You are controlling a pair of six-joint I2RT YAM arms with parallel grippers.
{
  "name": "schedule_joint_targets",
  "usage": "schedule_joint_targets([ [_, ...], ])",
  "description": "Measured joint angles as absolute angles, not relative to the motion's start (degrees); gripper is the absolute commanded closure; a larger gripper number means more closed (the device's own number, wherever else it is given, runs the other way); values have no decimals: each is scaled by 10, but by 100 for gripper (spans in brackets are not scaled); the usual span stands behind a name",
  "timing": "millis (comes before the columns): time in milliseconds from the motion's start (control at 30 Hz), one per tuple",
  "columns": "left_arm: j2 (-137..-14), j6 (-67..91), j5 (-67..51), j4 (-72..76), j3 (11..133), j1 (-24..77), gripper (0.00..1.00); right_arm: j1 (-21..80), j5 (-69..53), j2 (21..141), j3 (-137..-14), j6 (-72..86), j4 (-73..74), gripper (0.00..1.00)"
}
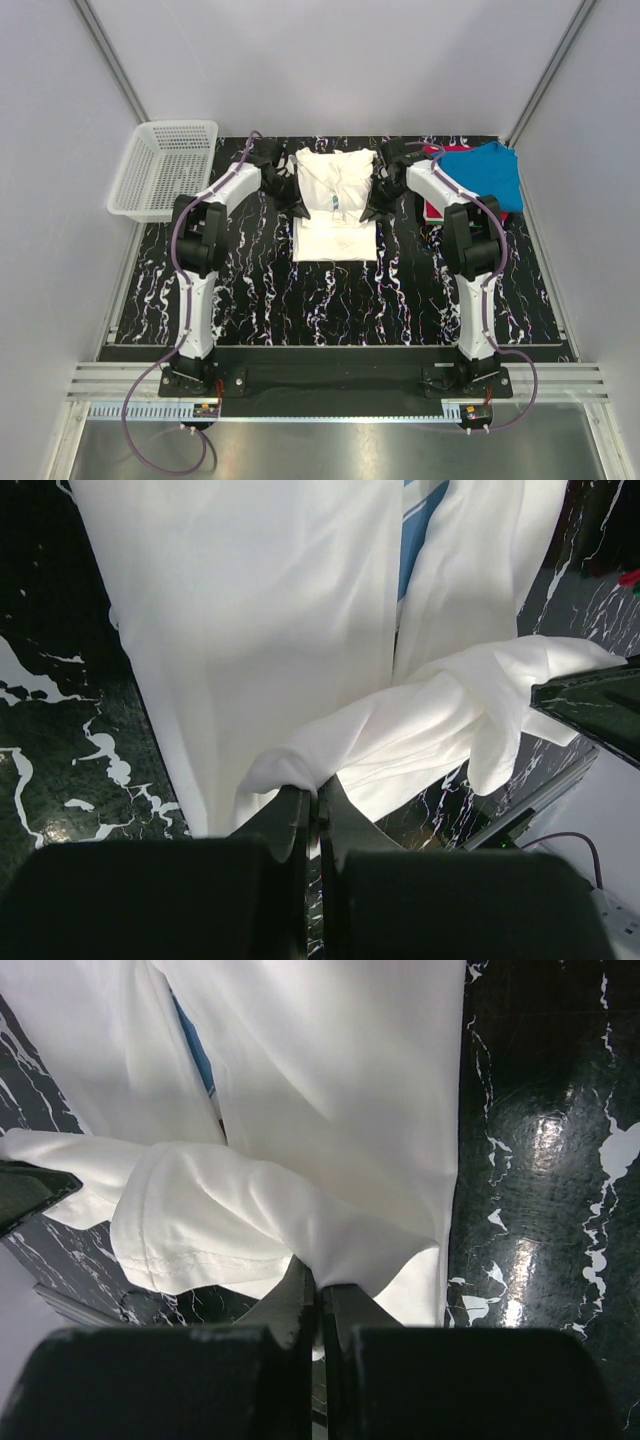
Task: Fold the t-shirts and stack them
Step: Fold the tshirt
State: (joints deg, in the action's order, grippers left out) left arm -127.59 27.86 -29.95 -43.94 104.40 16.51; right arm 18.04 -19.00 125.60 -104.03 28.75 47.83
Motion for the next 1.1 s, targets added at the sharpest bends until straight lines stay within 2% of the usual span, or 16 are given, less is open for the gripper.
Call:
schedule_joint_targets([
  [100,-1287,279,-300,-440,1054,164,100,179,-192,1267,-1045,288,479,100],
  [167,-1293,279,-300,-443,1056,164,100,179,-193,1276,-1047,287,479,93],
  [200,-1295,279,-300,-444,1057,164,100,179,-195,1281,-1048,287,479,80],
  [300,-1298,279,-299,-448,1057,164,100,179,-197,1296,-1053,286,479,76],
  [367,-1298,279,-298,-450,1057,164,98,179,-197,1303,-1059,283,481,75],
  [400,-1298,279,-298,-451,1057,163,90,178,-197,1305,-1061,283,482,74],
  [500,-1299,278,-295,-455,1058,160,83,176,-197,1305,-1070,282,489,72],
  [733,-1306,279,-284,-467,1077,155,70,162,-193,1306,-1113,277,496,72],
  [1100,-1345,295,-278,-472,1140,146,67,134,-197,1353,-1204,283,498,72],
])
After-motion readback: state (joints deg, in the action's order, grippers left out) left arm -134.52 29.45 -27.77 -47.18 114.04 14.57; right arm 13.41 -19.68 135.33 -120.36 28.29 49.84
